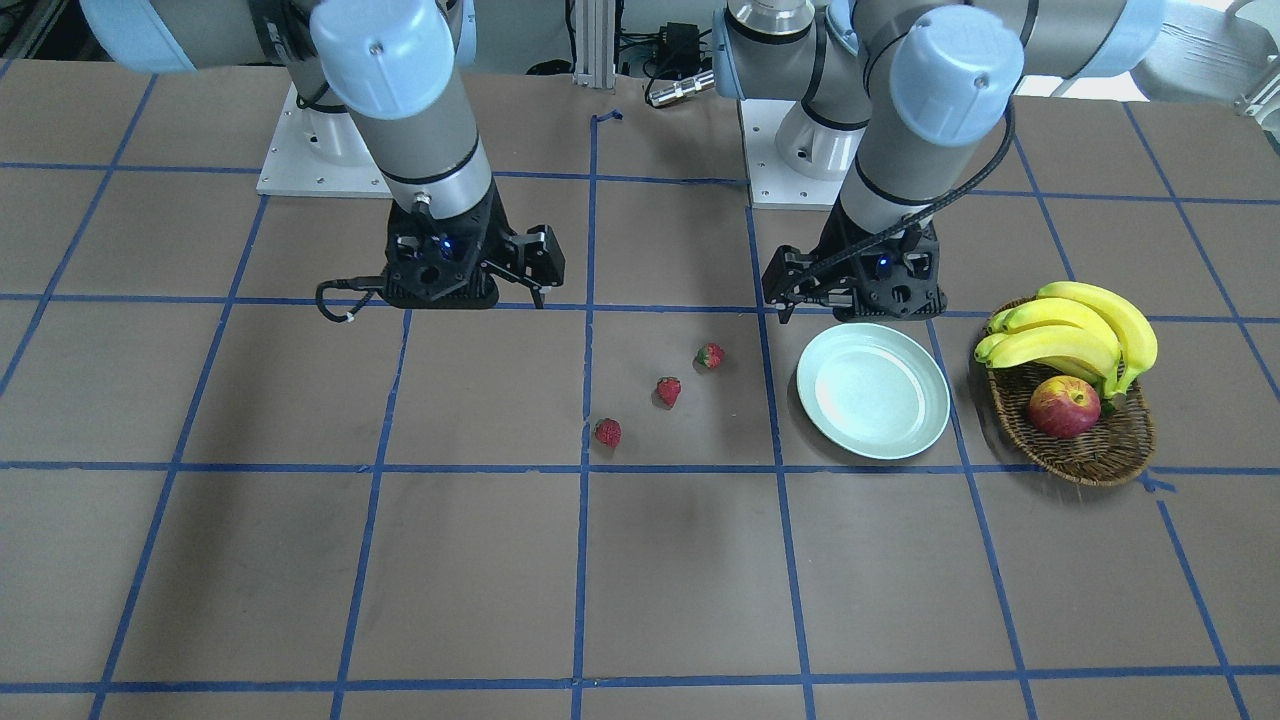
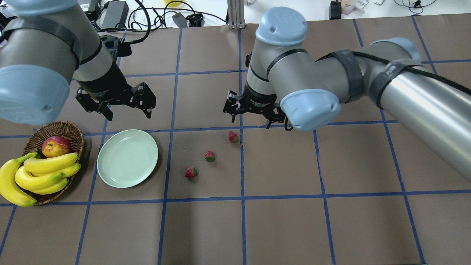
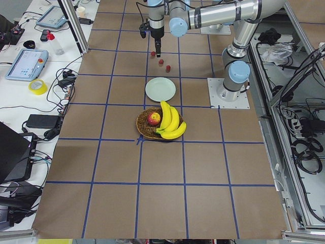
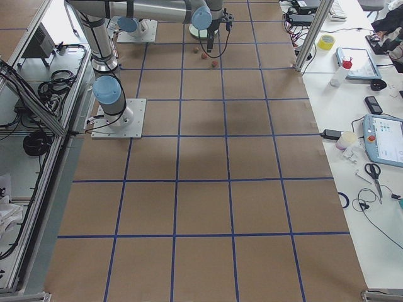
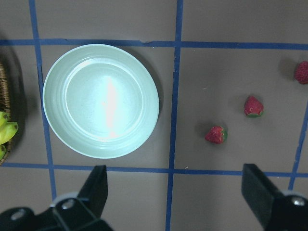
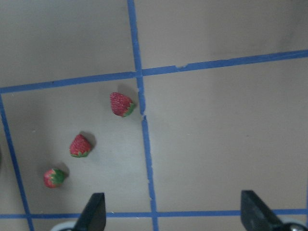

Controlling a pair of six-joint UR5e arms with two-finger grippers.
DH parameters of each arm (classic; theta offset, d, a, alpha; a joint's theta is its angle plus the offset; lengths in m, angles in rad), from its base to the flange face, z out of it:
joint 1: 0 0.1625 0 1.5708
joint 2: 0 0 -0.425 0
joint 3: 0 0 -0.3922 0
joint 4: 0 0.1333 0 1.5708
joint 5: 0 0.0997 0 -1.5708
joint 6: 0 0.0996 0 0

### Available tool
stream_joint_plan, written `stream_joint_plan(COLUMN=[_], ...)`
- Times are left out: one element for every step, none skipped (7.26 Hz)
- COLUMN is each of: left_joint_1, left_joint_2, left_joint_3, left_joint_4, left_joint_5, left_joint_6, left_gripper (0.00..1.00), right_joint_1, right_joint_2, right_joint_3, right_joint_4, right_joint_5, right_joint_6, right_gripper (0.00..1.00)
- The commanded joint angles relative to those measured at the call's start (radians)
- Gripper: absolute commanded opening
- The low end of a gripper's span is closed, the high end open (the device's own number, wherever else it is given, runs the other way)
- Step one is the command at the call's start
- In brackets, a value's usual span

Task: Collect all strawberries into plate
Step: 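Raise the right gripper away while the left gripper reaches toward the strawberries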

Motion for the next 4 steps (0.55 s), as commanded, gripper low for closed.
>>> stream_joint_plan(left_joint_1=[-0.076, -0.085, -0.085, -0.085], left_joint_2=[-0.048, -0.065, -0.088, -0.106], left_joint_3=[-0.103, -0.133, -0.167, -0.209], left_joint_4=[0.116, 0.144, 0.159, 0.210], left_joint_5=[-0.002, -0.041, -0.092, -0.092], left_joint_6=[-0.006, -0.006, -0.005, -0.005], left_gripper=[1.00, 1.00, 1.00, 1.00], right_joint_1=[-0.029, -0.029, -0.029, -0.029], right_joint_2=[-0.055, -0.078, -0.121, -0.124], right_joint_3=[-0.121, -0.136, -0.135, -0.133], right_joint_4=[0.059, 0.044, 0.055, 0.059], right_joint_5=[-0.122, -0.123, -0.126, -0.137], right_joint_6=[-0.085, -0.091, -0.087, -0.087], right_gripper=[1.00, 1.00, 1.00, 1.00])
